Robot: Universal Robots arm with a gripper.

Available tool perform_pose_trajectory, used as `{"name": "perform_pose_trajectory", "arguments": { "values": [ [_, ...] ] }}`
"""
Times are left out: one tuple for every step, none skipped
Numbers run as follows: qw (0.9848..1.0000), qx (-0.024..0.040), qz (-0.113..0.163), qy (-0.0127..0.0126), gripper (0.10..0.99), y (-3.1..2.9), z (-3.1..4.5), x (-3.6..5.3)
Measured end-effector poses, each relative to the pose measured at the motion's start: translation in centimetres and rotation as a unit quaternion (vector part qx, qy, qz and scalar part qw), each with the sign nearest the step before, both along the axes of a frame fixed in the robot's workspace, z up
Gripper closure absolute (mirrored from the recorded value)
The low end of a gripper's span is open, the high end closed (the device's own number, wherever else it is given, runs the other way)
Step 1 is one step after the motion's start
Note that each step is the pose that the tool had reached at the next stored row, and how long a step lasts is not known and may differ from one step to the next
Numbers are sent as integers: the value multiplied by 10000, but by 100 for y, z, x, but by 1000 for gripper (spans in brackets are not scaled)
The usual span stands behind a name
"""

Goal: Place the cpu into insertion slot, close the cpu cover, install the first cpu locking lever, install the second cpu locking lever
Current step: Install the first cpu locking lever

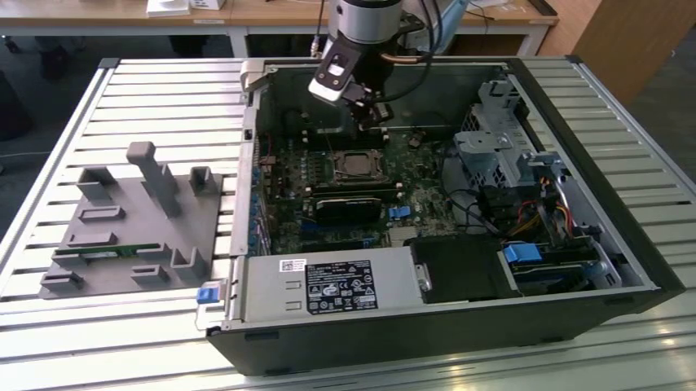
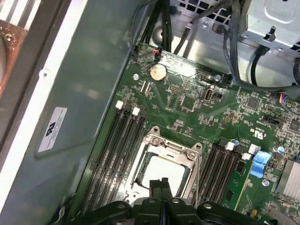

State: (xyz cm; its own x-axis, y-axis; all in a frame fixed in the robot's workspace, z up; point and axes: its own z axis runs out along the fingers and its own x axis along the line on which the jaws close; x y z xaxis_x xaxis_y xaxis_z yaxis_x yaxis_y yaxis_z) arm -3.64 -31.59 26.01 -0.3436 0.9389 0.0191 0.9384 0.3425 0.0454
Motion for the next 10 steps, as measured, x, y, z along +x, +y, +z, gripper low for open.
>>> {"name": "perform_pose_trajectory", "arguments": {
  "values": [
    [10000, 0, 21, 0, 980, 0, 0, 0],
    [10000, 0, 42, 0, 980, 0, 0, 0],
    [10000, 0, 62, 0, 980, 0, 0, 0],
    [10000, 0, 80, 0, 980, 0, 0, 0],
    [10000, 0, 98, 0, 980, 0, 0, 0],
    [9999, 0, 118, 0, 980, 0, 0, 0],
    [9999, 0, 137, 0, 980, 0, 0, 0],
    [9999, 0, 158, 0, 980, 0, 0, 0],
    [9998, 0, 178, 0, 980, 0, 0, 0],
    [9998, 0, 200, 0, 980, 0, 0, 0]
  ]
}}
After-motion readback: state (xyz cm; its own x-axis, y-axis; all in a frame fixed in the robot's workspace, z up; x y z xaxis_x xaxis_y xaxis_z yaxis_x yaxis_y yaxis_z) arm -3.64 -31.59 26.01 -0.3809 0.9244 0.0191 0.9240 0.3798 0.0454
